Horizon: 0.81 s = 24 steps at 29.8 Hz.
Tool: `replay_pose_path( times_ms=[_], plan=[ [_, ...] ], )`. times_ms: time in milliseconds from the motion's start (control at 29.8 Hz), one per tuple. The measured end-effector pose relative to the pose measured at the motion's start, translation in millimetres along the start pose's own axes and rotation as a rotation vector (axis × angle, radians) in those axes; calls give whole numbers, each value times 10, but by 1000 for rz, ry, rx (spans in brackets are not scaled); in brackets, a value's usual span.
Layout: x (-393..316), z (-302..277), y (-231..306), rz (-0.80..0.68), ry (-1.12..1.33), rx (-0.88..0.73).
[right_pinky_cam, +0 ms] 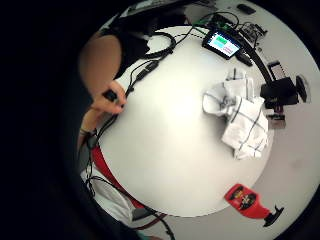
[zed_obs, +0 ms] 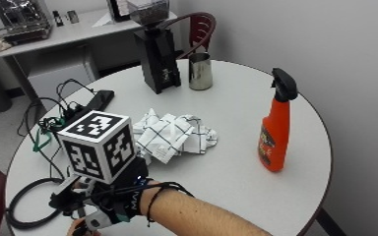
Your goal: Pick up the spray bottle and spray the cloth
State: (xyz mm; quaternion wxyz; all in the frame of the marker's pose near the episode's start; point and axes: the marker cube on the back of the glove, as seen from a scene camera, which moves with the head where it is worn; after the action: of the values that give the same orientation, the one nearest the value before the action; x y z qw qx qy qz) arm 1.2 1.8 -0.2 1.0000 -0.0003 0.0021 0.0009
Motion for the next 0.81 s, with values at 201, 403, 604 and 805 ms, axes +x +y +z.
replay_pose_path(
  times_ms=[201,403,604,805],
  plan=[
    [72,-1,65,25,6,11],
    [109,-30,86,36,12,17],
    [110,-39,93,34,14,22],
    [142,0,108,40,18,14]
  ],
)
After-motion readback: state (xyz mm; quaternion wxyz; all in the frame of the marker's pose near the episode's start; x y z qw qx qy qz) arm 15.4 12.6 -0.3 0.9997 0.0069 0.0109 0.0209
